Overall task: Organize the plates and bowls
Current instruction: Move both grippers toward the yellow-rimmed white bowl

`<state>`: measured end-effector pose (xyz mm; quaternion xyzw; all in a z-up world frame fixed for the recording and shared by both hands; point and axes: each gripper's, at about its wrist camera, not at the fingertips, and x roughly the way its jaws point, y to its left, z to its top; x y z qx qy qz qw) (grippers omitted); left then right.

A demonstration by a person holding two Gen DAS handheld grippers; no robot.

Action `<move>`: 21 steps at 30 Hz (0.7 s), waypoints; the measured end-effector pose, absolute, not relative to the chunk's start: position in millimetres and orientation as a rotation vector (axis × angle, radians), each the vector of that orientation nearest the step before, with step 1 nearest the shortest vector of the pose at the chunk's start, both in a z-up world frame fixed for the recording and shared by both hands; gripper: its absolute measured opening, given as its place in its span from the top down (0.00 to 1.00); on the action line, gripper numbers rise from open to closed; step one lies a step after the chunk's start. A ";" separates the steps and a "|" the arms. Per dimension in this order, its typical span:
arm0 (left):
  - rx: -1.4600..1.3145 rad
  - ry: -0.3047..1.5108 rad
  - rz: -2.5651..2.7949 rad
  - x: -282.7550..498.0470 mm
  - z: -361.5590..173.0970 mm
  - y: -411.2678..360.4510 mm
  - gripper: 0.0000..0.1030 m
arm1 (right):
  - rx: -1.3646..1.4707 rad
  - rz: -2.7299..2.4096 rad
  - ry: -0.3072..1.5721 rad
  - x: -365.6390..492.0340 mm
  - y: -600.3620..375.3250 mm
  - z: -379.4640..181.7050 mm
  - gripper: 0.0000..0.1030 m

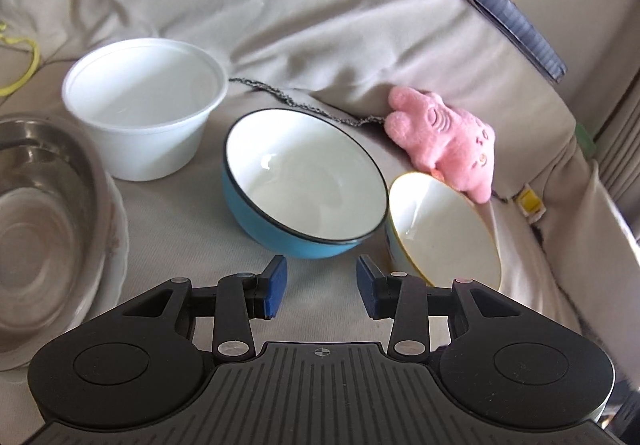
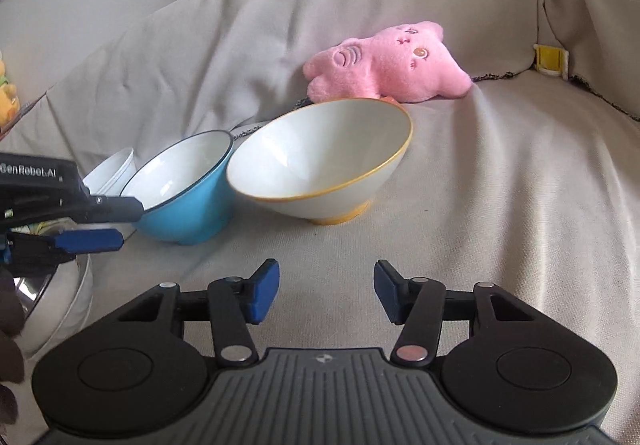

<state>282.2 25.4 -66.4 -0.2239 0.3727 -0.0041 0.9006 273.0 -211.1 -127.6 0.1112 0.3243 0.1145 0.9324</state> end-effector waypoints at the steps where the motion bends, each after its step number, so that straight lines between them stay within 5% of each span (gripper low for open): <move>1: -0.458 0.781 -0.013 283.4 -69.1 21.0 0.59 | 0.245 0.238 0.667 275.2 -215.6 -127.4 0.48; 21: -0.314 0.864 -0.052 266.5 -63.3 -29.6 0.59 | 0.263 0.143 0.672 277.9 -241.7 -133.2 0.48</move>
